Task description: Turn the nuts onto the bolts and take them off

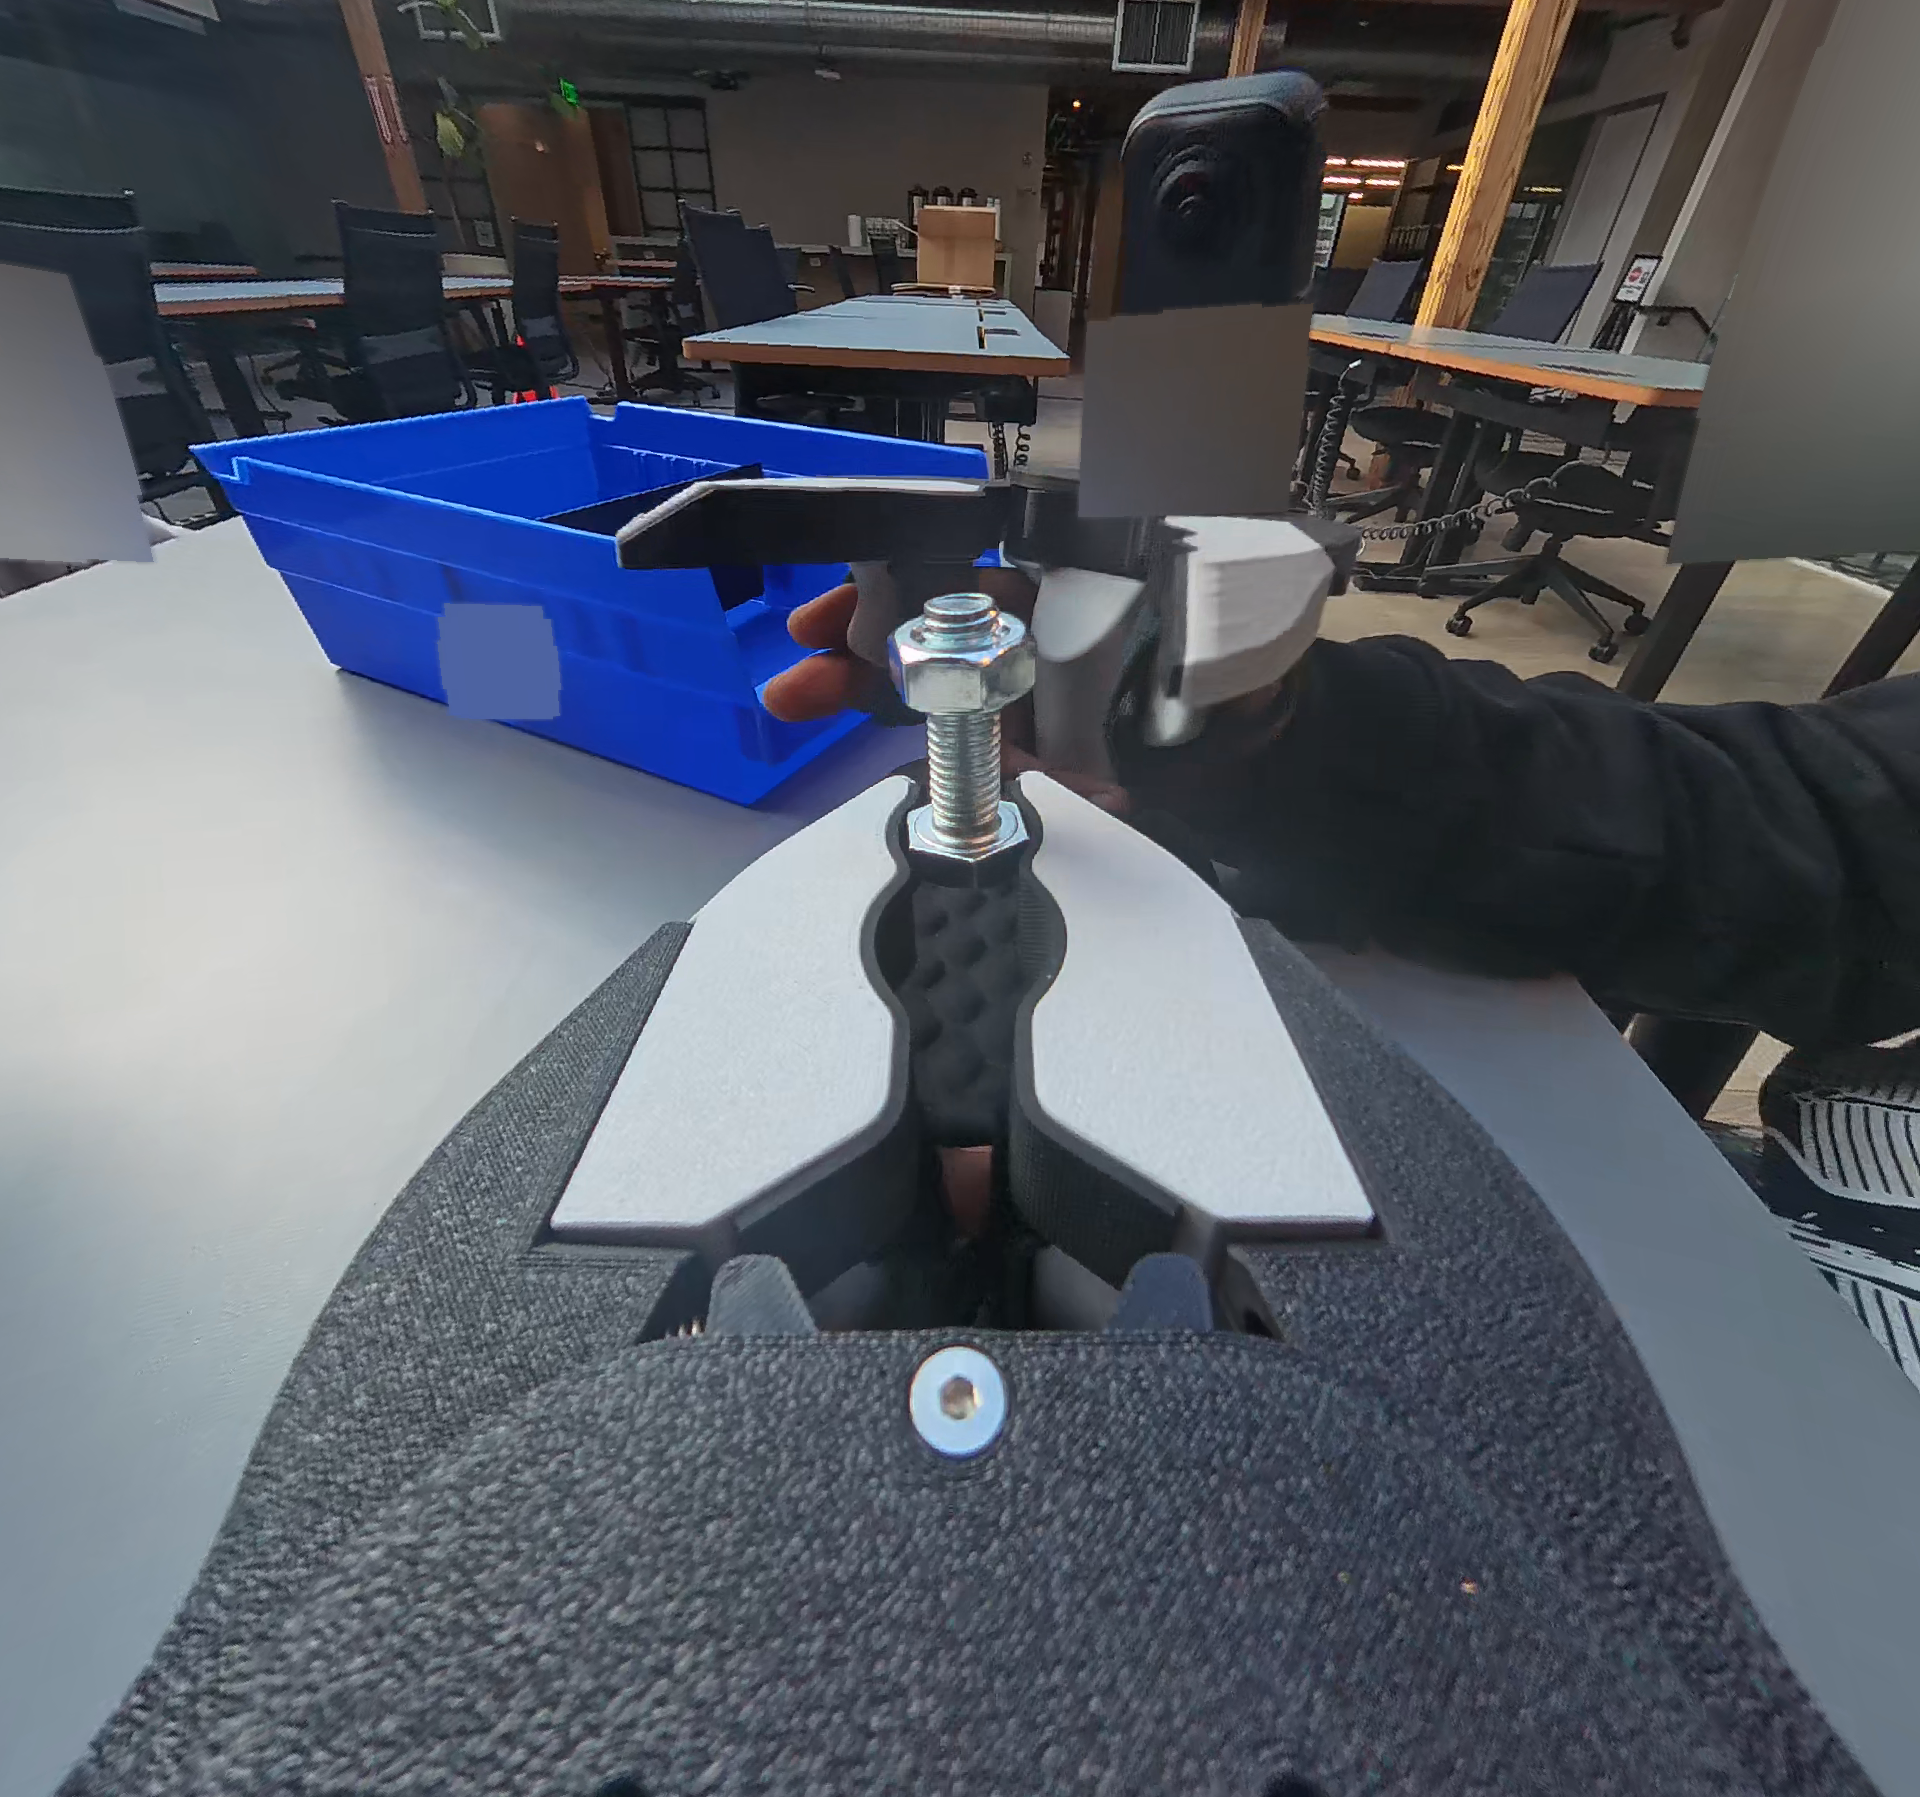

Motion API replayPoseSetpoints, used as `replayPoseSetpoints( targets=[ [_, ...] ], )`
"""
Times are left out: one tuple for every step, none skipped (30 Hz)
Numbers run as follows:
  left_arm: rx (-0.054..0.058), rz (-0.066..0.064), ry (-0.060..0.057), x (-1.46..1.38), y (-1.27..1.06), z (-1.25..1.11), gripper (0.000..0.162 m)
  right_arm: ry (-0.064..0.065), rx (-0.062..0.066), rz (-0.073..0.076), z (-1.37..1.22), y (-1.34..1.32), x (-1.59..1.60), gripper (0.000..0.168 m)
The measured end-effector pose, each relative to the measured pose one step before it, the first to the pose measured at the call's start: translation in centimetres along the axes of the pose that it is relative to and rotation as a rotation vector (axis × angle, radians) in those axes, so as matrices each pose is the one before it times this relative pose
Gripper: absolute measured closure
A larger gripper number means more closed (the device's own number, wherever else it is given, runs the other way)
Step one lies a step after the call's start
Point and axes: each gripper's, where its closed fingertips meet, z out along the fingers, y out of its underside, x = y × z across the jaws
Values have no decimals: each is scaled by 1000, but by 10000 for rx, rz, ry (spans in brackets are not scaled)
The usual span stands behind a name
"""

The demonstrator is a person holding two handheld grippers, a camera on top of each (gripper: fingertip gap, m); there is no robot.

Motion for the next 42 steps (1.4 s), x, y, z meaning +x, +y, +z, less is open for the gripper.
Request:
replayPoseSetpoints(
  targets=[
    [-47,16,-4,4,50,42,148,135,-127,-242,643,125,59,57],
    [-42,30,-13,18,45,40,148,61,-68,-129,677,34,51,58],
    [-22,32,-17,5,29,19,148,-138,-136,18,633,119,-163,57],
    [8,14,-39,-30,-9,-13,148,-177,-171,121,500,193,-221,56],
    [44,6,-28,-16,-53,-46,148,-92,-125,92,296,238,-142,56],
    [62,0,-11,-14,-67,-54,148,85,-115,-8,88,309,109,56],
    [43,-14,2,-3,-54,-54,148,148,-87,-88,-92,211,196,57],
    [3,-34,37,14,4,9,148,81,44,-86,-237,-68,153,58],
    [-40,-45,37,-7,47,41,148,46,201,37,-320,-320,168,59],
    [-62,-25,27,-3,76,51,148,-54,308,171,-303,-485,73,60],
    [-50,11,7,16,63,49,148,-104,302,246,-211,-493,5,59],
    [-30,41,-17,26,30,26,148,-78,217,229,-101,-389,11,59],
    [-21,46,-18,17,28,19,148,-5,115,147,16,-220,51,58],
    [-9,22,-21,-2,12,2,148,-18,-5,32,130,-14,-31,57],
    [-4,-2,-22,-23,5,11,148,28,-126,-91,204,169,-42,57],
    [-20,-7,3,-8,24,22,148,128,-198,-176,199,268,62,57],
    [-47,15,13,26,68,42,148,219,-207,-193,138,292,188,58],
    [-51,40,8,56,64,42,148,110,-178,-166,41,272,84,59],
    [-25,43,-8,31,22,15,148,32,-45,-67,-91,64,70,58],
    [-6,7,-14,-5,7,4,148,46,49,37,-241,-67,218,58],
    [32,-39,-30,-67,-49,-26,148,104,46,95,-314,-33,388,56],
    [32,-67,-22,-86,-21,-35,148,24,26,106,-368,32,317,56],
    [52,-60,-26,-92,-65,-54,148,63,71,125,-434,-39,352,55],
    [27,-37,12,-14,-34,-28,148,12,28,61,-487,-19,252,56],
    [42,-11,-5,-23,-53,-36,148,122,67,36,-545,-88,361,60],
    [55,17,52,84,-57,-46,148,229,143,6,-581,-199,486,67],
    [24,40,2,40,-37,-30,148,-4,219,21,-479,-348,101,67],
    [-14,25,-5,21,18,11,148,-103,198,45,-331,-379,-100,68],
    [-35,9,9,12,34,33,148,-99,162,38,-128,-261,-149,68],
    [-30,4,11,22,48,28,148,-124,55,33,70,-53,-234,67],
    [-10,11,6,15,2,10,148,-168,-99,9,226,153,-359,66],
    [0,10,7,11,0,4,148,-153,-180,-43,295,295,-397,65],
    [-3,4,11,20,4,2,148,-102,-178,-90,306,299,-366,63],
    [-13,0,15,16,16,22,148,-71,-157,-119,288,278,-319,63],
    [-27,-4,9,2,32,30,148,-47,-108,-103,264,164,-257,63],
    [-36,-2,8,-5,43,33,148,-30,-19,-42,255,31,-204,63],
    [-39,6,19,22,48,39,148,-28,19,31,276,-42,-155,63],
    [-40,12,24,34,38,42,148,-18,-11,64,326,-18,-105,62],
    [-44,11,12,18,53,40,148,-29,-47,28,359,-3,-110,61],
    [-32,16,7,20,38,44,148,-8,-63,-25,377,10,-75,60],
    [-15,12,1,11,18,20,148,78,-90,-37,356,82,61,60],
    [-3,11,-1,8,4,6,148,66,-115,-24,287,154,56,60]
  ],
)
